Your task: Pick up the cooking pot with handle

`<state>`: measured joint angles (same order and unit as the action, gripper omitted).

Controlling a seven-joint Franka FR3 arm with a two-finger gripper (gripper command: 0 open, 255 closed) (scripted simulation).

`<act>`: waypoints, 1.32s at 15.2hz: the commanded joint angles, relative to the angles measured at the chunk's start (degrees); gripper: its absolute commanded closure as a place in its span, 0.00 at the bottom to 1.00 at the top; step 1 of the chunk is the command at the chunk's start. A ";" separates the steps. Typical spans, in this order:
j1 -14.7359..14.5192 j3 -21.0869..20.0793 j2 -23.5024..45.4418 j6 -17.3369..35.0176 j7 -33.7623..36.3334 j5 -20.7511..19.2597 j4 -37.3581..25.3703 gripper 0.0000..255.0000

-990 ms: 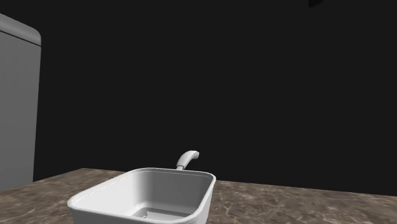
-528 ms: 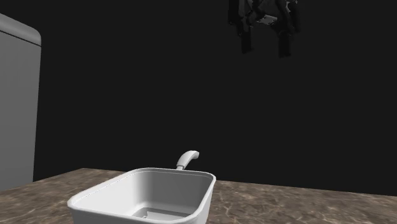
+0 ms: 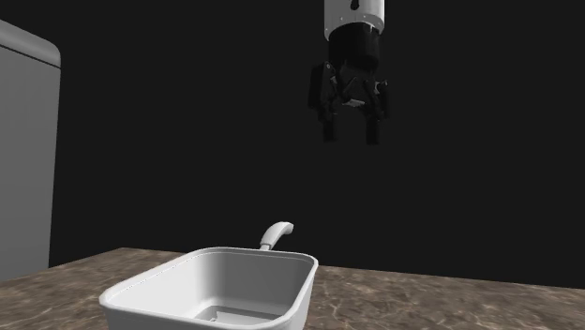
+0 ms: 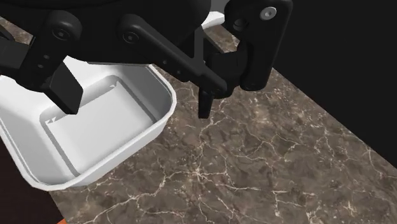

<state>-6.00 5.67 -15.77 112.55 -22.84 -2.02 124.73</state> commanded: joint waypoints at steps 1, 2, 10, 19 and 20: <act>-0.72 0.19 4.60 1.80 -1.97 1.16 -2.08 0.00; -0.98 0.26 6.75 2.49 -3.02 1.75 -3.16 0.00; -2.21 -0.57 24.01 5.69 -11.04 6.46 -13.94 0.00; -2.58 -3.74 43.58 4.77 -17.82 9.60 -30.77 0.00; -2.65 -4.14 45.82 4.37 -18.40 9.74 -33.00 0.00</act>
<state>-8.59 1.95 27.85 117.13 -40.56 7.51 93.76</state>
